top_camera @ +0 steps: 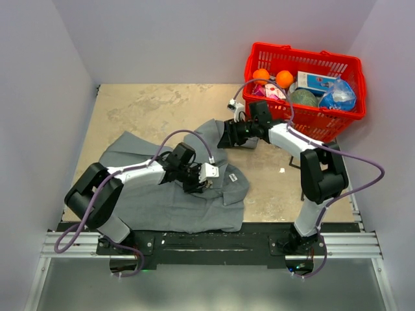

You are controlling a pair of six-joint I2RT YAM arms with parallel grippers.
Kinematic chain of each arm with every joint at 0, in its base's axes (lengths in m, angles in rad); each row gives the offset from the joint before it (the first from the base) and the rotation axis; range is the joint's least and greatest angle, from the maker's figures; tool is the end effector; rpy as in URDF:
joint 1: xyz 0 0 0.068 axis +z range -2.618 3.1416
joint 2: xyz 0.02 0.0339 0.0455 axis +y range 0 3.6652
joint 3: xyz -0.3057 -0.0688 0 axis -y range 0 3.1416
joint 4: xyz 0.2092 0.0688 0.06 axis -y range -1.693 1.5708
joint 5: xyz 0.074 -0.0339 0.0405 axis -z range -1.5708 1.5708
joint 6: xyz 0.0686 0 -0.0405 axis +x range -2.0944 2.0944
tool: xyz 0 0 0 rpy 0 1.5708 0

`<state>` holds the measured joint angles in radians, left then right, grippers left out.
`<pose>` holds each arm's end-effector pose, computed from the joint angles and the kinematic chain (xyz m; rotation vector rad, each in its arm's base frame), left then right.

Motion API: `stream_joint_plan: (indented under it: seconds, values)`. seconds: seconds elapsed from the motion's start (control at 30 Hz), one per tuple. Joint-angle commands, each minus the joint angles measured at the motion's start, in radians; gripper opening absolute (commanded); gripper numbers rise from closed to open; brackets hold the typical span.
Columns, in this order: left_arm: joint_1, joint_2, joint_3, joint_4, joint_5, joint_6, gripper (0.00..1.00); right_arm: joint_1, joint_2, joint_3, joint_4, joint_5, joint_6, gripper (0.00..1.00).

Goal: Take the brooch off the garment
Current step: Remove the brooch from the clothes.

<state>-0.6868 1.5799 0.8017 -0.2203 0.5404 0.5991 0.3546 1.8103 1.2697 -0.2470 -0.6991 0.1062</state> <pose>0.1986 -0.2085 0.2034 1.6643 1.8814 -0.7251 0.3523 0.1775 0.2646 -0.6372 2.2707 1.0476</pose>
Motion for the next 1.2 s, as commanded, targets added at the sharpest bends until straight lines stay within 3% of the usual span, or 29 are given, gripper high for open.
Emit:
stream_joint_plan:
  seconds: [0.0, 0.13, 0.27, 0.47, 0.67, 0.97, 1.17]
  values:
    - [0.018, -0.122, 0.017, 0.055, 0.010, -0.065, 0.49, 0.018, -0.098, -0.003, -0.040, -0.020, -0.140, 0.53]
    - [0.064, -0.216, 0.065, -0.013, 0.044, -0.209, 0.61, 0.069, -0.117, 0.016, -0.112, -0.065, -0.241, 0.45]
    - [0.131, -0.233, 0.080, -0.069, 0.084, -0.323, 0.64, 0.138, -0.141, 0.007, -0.136, -0.068, -0.313, 0.40]
    - [0.311, -0.074, 0.077, -0.047, 0.237, -0.536, 0.64, 0.233, -0.138, -0.044, -0.234, -0.051, -0.514, 0.38]
    - [0.374, 0.100, 0.113, 0.084, 0.299, -0.737, 0.64, 0.300, -0.169, -0.075, -0.322, 0.041, -0.920, 0.37]
    - [0.395, 0.232, 0.182, 0.067, 0.274, -0.756, 0.64, 0.386, -0.174, -0.119, -0.304, 0.116, -1.226, 0.40]
    - [0.403, 0.226, 0.163, 0.073, 0.273, -0.756, 0.64, 0.403, -0.143, -0.135, -0.285, 0.171, -1.289, 0.44]
